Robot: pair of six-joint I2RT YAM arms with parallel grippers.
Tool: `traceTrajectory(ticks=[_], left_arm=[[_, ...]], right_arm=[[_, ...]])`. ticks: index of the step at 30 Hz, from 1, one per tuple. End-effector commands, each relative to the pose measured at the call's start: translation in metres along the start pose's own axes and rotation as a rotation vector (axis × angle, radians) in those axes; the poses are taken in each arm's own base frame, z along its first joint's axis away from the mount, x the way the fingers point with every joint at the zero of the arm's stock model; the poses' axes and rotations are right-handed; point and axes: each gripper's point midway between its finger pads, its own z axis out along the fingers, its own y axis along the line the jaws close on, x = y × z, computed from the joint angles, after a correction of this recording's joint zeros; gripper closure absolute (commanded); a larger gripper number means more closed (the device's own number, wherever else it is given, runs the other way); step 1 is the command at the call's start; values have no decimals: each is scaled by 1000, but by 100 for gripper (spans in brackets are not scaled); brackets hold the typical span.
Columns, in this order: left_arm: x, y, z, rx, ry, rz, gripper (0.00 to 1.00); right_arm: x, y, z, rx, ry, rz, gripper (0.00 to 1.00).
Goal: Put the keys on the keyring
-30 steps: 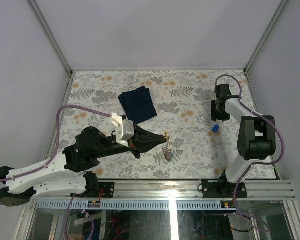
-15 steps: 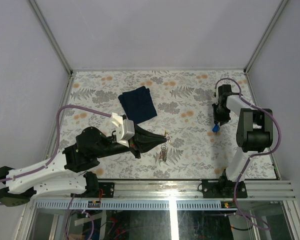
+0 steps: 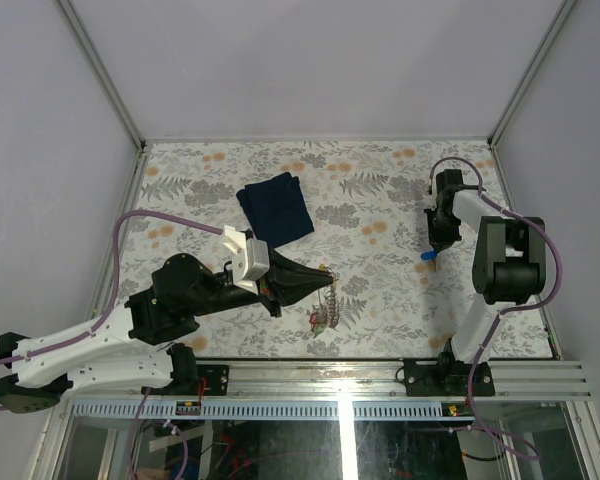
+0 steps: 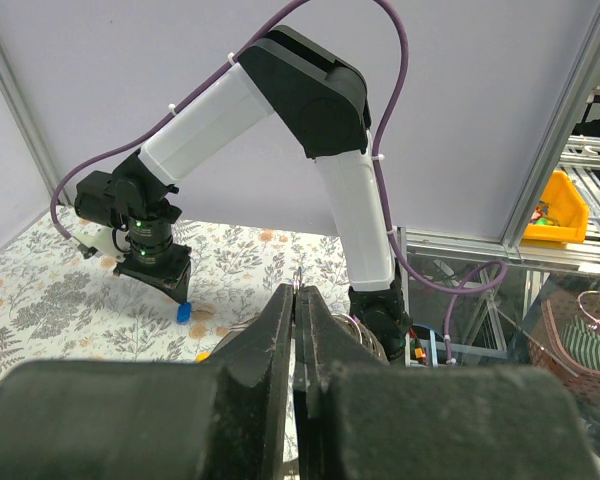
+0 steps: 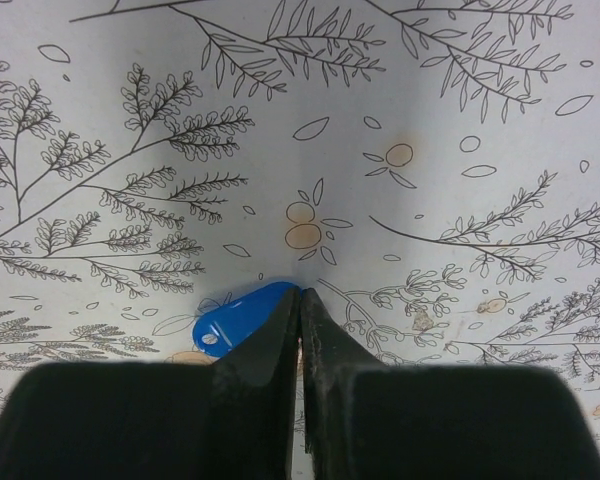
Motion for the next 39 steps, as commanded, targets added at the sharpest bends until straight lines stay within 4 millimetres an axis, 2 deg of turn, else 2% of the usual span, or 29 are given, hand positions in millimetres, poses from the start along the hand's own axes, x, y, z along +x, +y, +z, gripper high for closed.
traceTrajectory(ticks=[1, 6, 9, 13, 19, 20, 24, 28, 32, 36, 39], left_arm=[[-37, 0, -1, -4, -97, 23, 100], [-40, -1, -3, -4, -102, 23, 100], [-41, 0, -3, -5, -104, 26, 100], [-45, 4, -5, -35, -105, 28, 100], [-57, 14, -17, -102, -110, 37, 100], [-57, 16, -20, -116, -108, 37, 100], [-64, 21, -30, -155, -93, 33, 100], [-66, 24, -38, -182, -86, 29, 100], [-63, 27, -41, -204, -84, 26, 100], [-59, 29, -40, -212, -88, 19, 100], [-56, 28, -37, -205, -81, 13, 100]], right_arm=[[-11, 3, -13, -23, -25, 17, 99], [-16, 10, -27, -53, -63, 50, 100], [-18, 28, -43, -92, -112, 48, 100], [-13, 76, -70, -192, -186, 6, 100], [13, 162, -108, -321, -242, -119, 100], [22, 180, -115, -347, -243, -159, 100], [52, 227, -139, -396, -222, -285, 100], [96, 254, -154, -447, -121, -397, 100], [126, 267, -157, -510, -28, -462, 100], [124, 275, -138, -493, -1, -486, 100], [118, 291, -118, -487, 30, -503, 100]])
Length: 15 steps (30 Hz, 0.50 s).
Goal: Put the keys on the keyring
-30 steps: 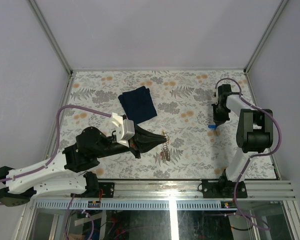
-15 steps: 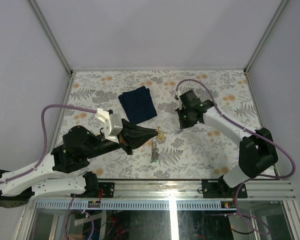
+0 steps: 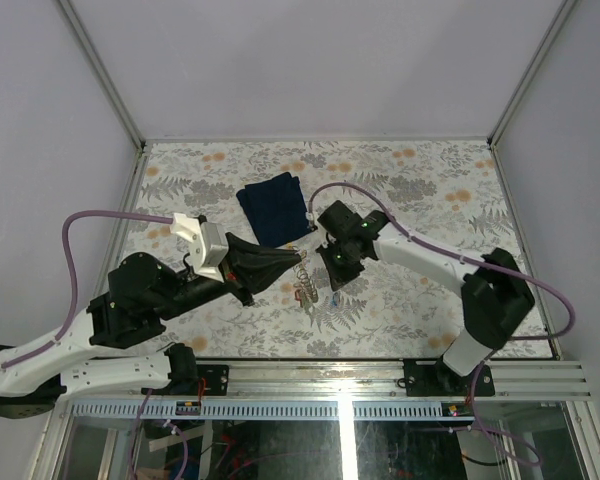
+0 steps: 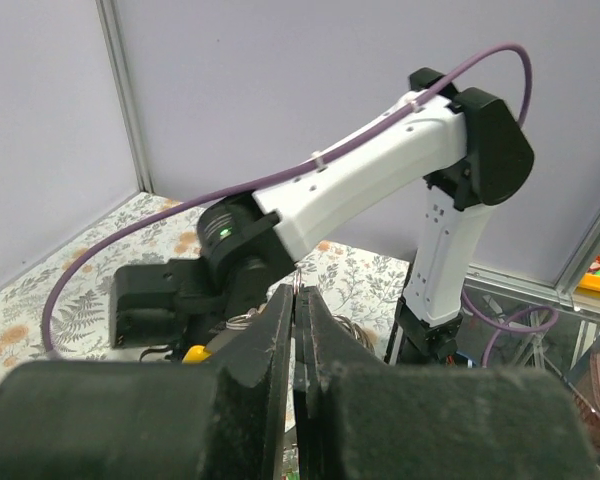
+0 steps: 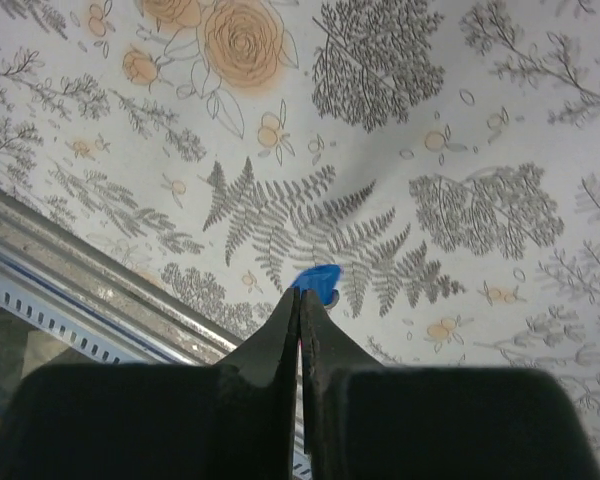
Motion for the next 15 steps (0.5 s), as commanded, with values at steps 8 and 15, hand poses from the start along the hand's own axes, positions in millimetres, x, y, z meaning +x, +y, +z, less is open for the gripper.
traceTrajectory(ticks=[8, 15], left_arm=[[-9, 1, 1, -9, -36, -22, 100], [-7, 1, 1, -9, -30, -31, 100]], right_arm=[[-45, 2, 57, 5, 54, -70, 100], [-72, -5, 76, 59, 37, -106, 100]])
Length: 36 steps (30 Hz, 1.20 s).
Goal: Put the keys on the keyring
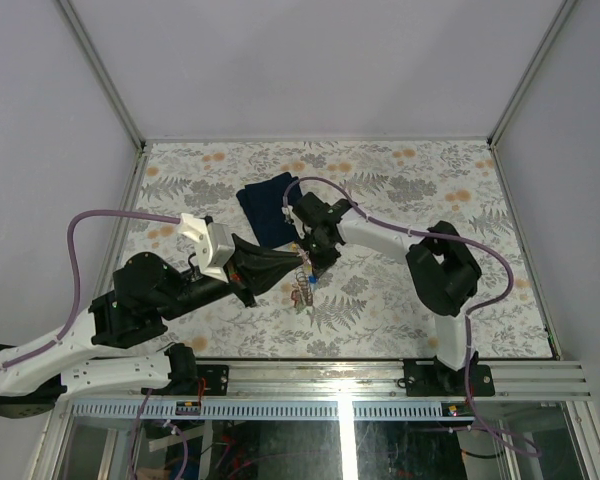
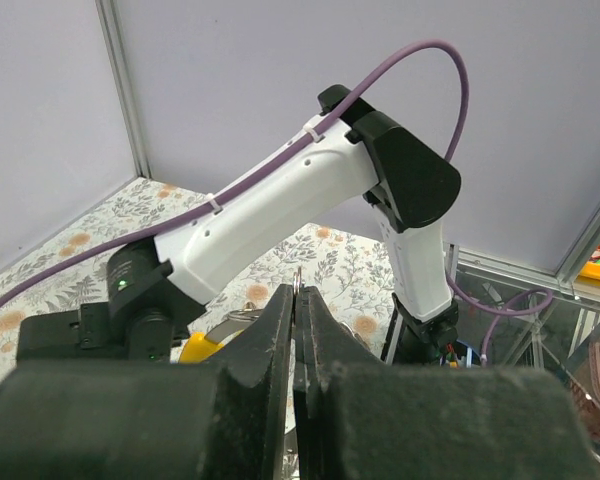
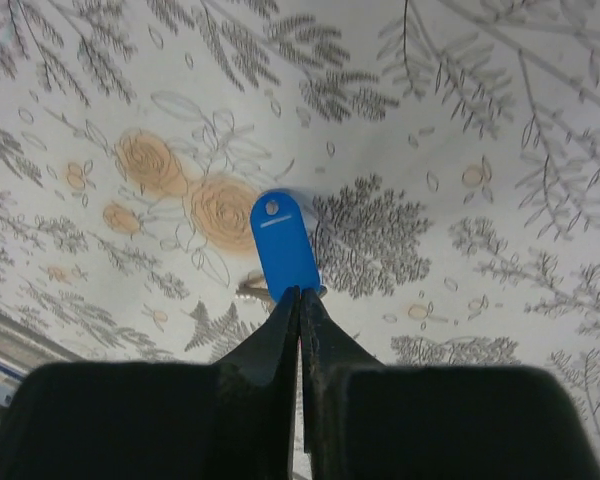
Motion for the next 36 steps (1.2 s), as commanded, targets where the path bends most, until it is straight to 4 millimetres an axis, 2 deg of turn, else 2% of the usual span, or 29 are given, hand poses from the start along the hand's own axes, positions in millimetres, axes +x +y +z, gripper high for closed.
traceTrajectory(ticks=[1, 5, 9, 16, 20, 23, 26, 31, 33, 36], left_arm=[[-17, 0, 0, -6, -64, -16, 100], [-16, 1, 0, -7, -61, -17, 100], [-13, 1, 0, -10, -53, -17, 100], [-11, 1, 0, -8, -52, -18, 100], [-9, -1, -2, 7, -46, -6, 99], [-8, -7, -5, 49, -53, 27, 98], [-10, -12, -6, 78, -67, 46, 98], [-10, -29, -6, 191, -78, 106, 100], [-9, -35, -6, 225, -99, 123, 100], [-7, -37, -1, 238, -118, 129, 100]], right_arm=[[-28, -3, 9, 33, -35, -46, 99], [-37, -8, 16, 61, -43, -50, 91], [-44, -9, 11, 75, -82, -45, 81], [-55, -14, -15, 110, -193, -19, 68], [-56, -21, -43, 132, -289, 3, 64], [-54, -22, -73, 132, -392, -13, 61], [-51, -18, -114, 113, -536, -71, 59], [-41, -10, -199, 85, -853, -169, 56], [-33, -1, -243, 60, -1001, -235, 55], [-18, 7, -288, 44, -1176, -331, 53]])
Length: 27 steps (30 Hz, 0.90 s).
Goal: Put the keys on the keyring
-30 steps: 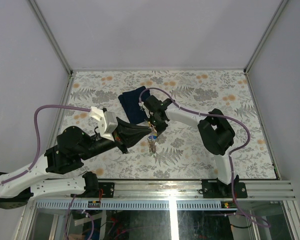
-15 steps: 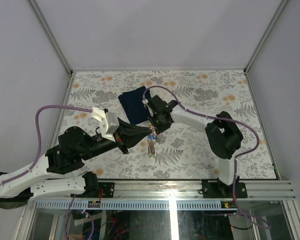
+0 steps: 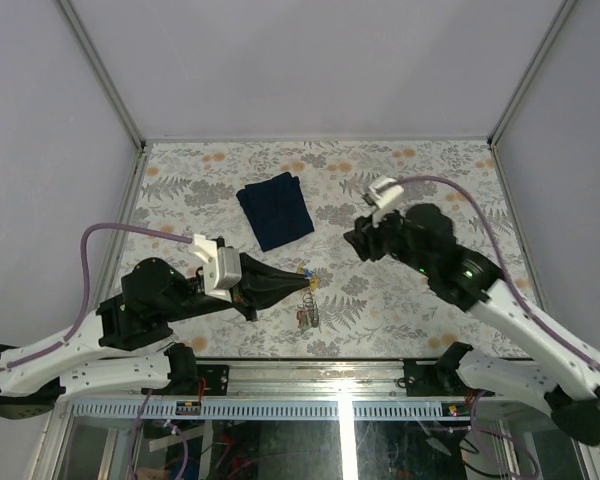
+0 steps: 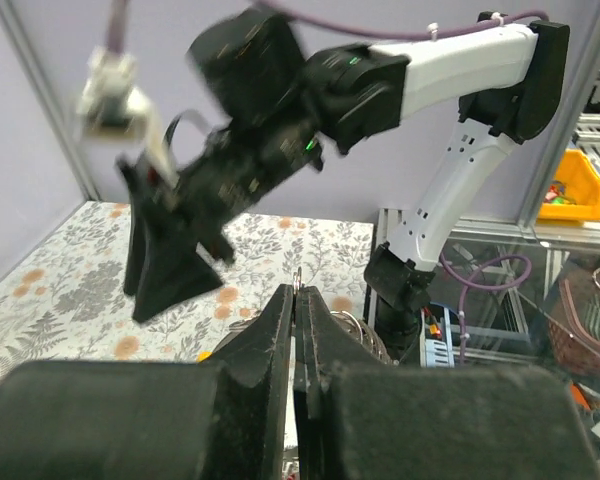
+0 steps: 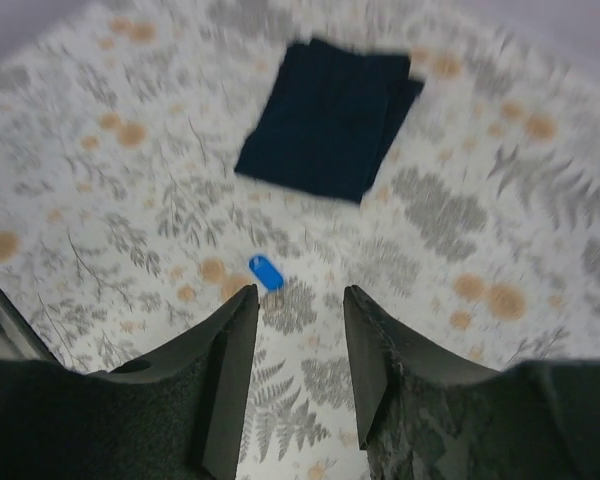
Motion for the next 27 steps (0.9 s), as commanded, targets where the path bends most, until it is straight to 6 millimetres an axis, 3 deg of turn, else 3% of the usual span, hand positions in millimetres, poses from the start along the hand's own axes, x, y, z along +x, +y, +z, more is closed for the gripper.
traceTrajectory(ticks=[1, 5, 9, 13, 20, 27], left_arm=[[-23, -10, 8, 75, -122, 71, 100], [-17, -17, 19, 130, -110, 87, 100], [-19, -23, 27, 167, -135, 94, 100], [-23, -25, 30, 182, -157, 97, 100], [-30, -27, 27, 188, -184, 97, 100], [-33, -24, 27, 170, -200, 104, 100]], right_arm=[[-67, 6, -56, -49, -362, -145, 52], [-93, 39, -108, -221, -548, -262, 51], [-98, 84, -146, -478, -683, -354, 50], [-94, 113, -172, -664, -808, -434, 50], [-95, 134, -189, -822, -833, -445, 51], [-101, 143, -188, -902, -828, -393, 54]])
